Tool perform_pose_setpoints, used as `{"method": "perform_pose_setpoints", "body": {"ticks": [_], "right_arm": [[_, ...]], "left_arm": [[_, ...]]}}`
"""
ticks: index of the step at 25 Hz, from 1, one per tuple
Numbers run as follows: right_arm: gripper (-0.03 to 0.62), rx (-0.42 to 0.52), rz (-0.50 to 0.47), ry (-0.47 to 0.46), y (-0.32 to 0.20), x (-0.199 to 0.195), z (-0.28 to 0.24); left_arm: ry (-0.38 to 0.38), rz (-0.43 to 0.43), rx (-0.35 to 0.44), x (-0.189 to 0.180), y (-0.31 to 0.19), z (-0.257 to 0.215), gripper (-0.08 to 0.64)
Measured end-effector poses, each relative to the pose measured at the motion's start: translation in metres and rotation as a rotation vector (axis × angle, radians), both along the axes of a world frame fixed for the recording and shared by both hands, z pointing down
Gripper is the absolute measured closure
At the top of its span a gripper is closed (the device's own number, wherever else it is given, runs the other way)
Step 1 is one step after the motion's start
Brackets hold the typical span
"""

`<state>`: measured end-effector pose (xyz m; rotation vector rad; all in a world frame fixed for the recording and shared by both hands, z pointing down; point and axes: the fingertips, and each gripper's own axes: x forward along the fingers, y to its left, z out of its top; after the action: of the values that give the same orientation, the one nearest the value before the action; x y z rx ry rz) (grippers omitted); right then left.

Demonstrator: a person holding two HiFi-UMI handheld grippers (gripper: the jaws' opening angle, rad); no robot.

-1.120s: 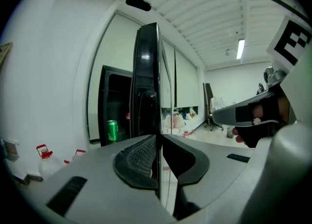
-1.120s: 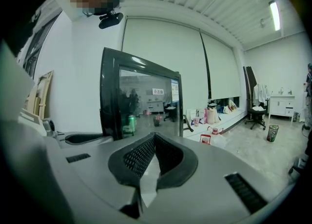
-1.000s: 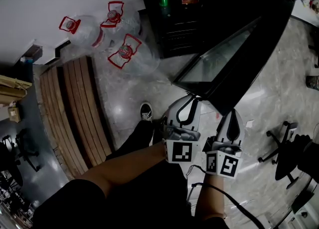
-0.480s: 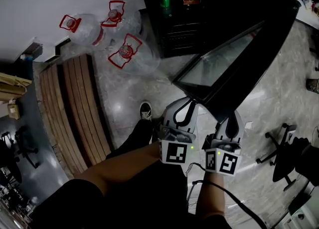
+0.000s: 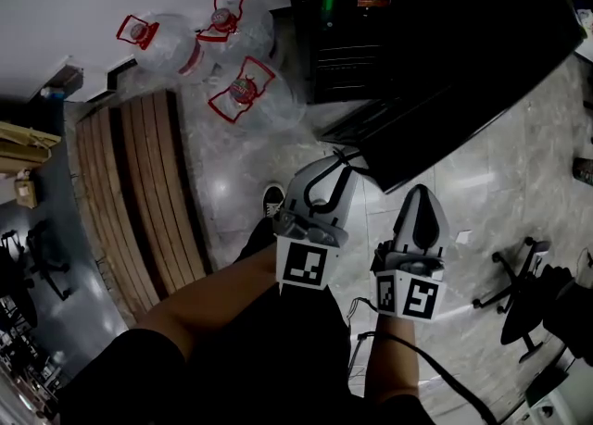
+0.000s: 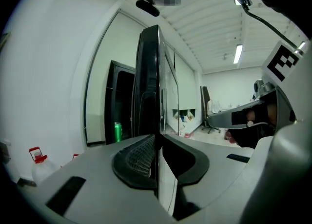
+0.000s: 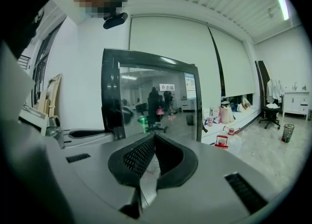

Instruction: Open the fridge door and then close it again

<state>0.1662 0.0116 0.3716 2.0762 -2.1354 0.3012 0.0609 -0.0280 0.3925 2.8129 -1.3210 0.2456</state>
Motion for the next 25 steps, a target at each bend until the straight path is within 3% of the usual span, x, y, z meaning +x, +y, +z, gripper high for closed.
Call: {"method": "perform_pose_setpoints", "body": {"ticks": [7, 13, 25], "right_arm": [[0.577, -0.011, -0.034, -0.008, -0.02, -0.012, 0.004], [0.577, -0.023, -0.041, -0.018, -0.037, -0.018, 0.007], [0.577, -0.013, -0.036, -0.02, -0.053, -0.012, 0.007]], "left_arm": [[0.011, 0.005, 0.018, -0.025, -0.048, 0.002, 0.506], [0.057, -0.014, -0.028, -0.04, -0.082, 0.008, 0.499], [0.07, -0.029, -0.028, -0.05, -0.12, 0.008, 0.488]]}}
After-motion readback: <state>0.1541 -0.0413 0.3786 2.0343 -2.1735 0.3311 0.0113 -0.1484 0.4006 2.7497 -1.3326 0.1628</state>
